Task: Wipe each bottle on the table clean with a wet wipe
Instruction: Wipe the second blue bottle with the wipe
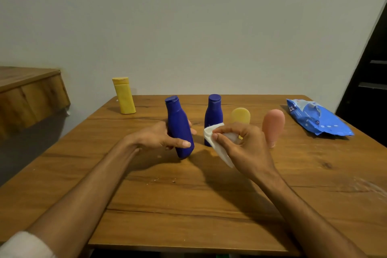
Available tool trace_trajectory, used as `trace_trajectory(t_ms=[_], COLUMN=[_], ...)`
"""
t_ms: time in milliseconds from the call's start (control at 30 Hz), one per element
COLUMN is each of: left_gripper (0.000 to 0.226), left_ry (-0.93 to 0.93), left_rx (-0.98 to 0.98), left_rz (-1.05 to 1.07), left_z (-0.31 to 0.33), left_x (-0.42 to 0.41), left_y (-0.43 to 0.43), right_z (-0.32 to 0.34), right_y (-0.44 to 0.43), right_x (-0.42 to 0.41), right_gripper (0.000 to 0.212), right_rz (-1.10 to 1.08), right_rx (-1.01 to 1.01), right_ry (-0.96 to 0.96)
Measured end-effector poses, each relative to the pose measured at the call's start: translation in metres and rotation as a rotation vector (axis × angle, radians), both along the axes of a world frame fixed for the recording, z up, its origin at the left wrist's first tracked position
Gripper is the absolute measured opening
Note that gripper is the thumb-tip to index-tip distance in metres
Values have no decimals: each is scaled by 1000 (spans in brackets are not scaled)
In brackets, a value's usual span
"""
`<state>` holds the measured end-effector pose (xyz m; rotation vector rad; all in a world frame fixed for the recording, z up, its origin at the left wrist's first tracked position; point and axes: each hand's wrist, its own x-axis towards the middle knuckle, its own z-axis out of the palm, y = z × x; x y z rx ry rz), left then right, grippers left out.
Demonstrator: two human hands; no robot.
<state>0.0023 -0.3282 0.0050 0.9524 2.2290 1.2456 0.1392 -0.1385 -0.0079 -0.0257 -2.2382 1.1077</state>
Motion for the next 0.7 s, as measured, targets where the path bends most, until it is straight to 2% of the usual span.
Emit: trace_trajectory(t_ms=[200,367,633,700], left_gripper=[53,43,54,47], left_ry=[-17,15,30,29], left_rx=[-65,-137,-191,-210], left_rz=[-61,-101,-99,-111], left_z=[8,17,19,19], left_x=[-15,-21,-31,-32], left_y=[10,20,18,19], right_z=[-3,-5,-7,-8], right_y=[-3,-2,-3,-4], right_x=[0,0,-2,-1], right_gripper=[13,16,20,21], right_rz=[13,18,19,20], right_rx=[81,132,216,238], right_ry=[4,5,-35,-43])
